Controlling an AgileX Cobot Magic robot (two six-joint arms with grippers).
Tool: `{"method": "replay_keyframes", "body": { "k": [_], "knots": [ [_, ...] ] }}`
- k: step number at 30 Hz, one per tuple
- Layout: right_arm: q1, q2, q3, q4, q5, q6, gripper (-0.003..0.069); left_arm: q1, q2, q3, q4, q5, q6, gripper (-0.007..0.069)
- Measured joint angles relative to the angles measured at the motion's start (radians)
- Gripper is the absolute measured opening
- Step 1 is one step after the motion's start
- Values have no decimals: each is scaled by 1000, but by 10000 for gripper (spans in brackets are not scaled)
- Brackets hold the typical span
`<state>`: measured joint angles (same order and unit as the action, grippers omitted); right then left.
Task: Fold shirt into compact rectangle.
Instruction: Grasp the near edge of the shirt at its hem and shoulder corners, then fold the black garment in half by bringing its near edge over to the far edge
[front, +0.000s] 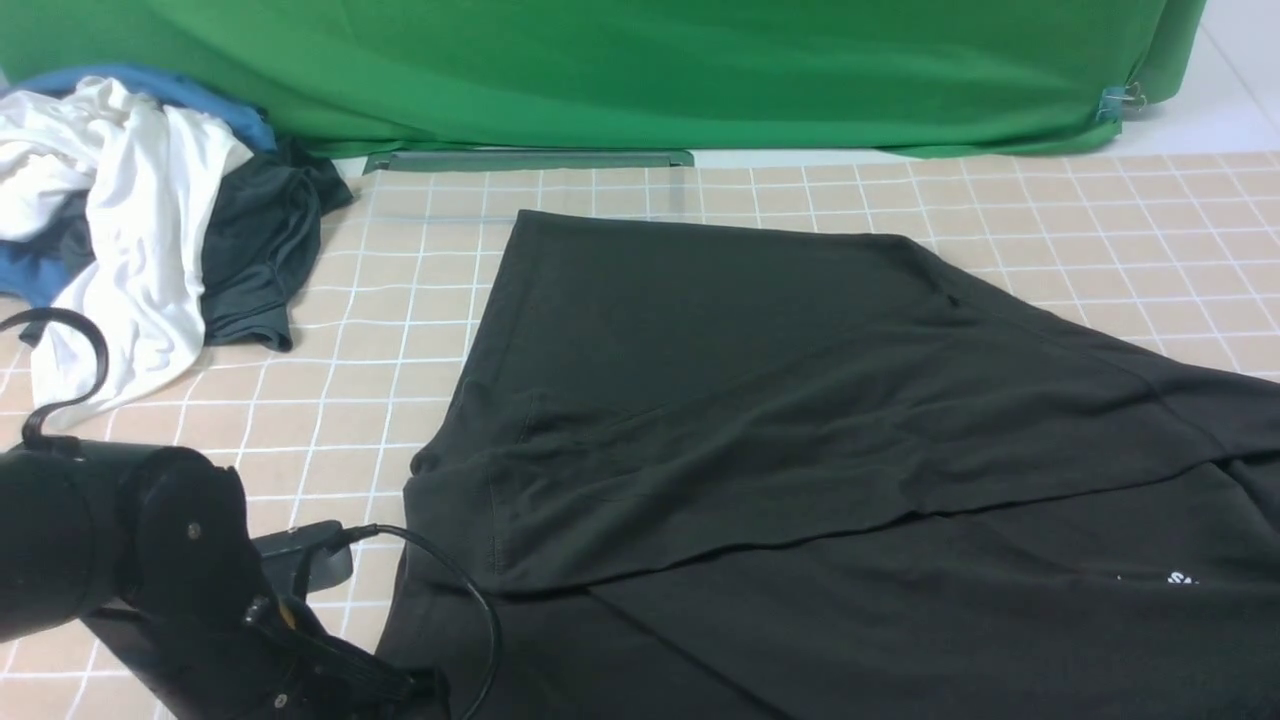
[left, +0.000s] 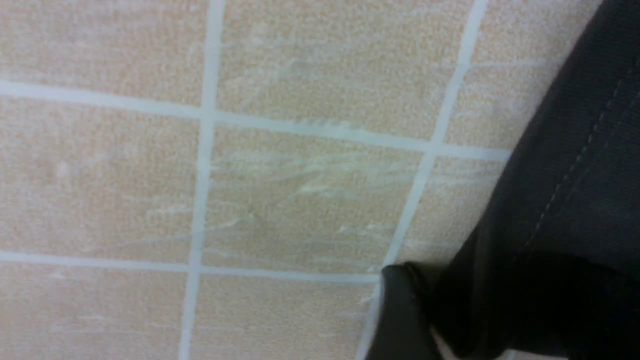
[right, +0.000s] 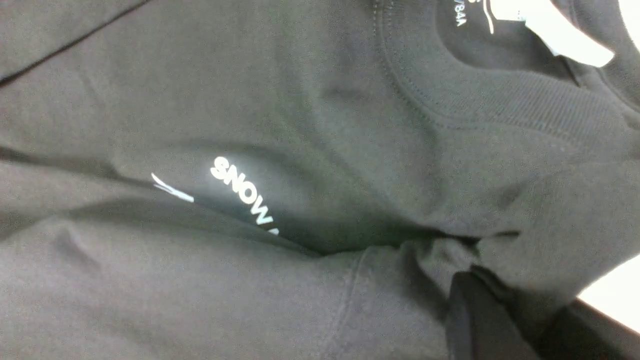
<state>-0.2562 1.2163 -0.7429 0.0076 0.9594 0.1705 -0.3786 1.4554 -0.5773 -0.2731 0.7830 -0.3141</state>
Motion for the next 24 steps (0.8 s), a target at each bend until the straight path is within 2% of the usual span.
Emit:
{"method": "replay_keyframes", "body": {
  "k": [2, 6, 8, 15, 22, 24],
  "knots": [
    [0, 0, 0, 0, 0, -1, 113, 1, 3, 0, -14, -7, 7, 314],
    [0, 0, 0, -1, -1, -2, 113, 1, 7, 0, -53, -27, 41, 108],
    [0, 0, 0, -1, -1, -2, 113, 1, 7, 0, -62, -28, 57, 48],
    [0, 0, 0, -1, -1, -1, 116, 0, -25, -33, -70, -7, 64, 30],
    [0, 0, 0, -8, -26, -6, 122, 3, -105, -158, -41, 60, 55, 30],
    [0, 0, 0, -8, -37, -10, 104, 21, -105, -189, -35, 60, 52, 30]
  ]
}}
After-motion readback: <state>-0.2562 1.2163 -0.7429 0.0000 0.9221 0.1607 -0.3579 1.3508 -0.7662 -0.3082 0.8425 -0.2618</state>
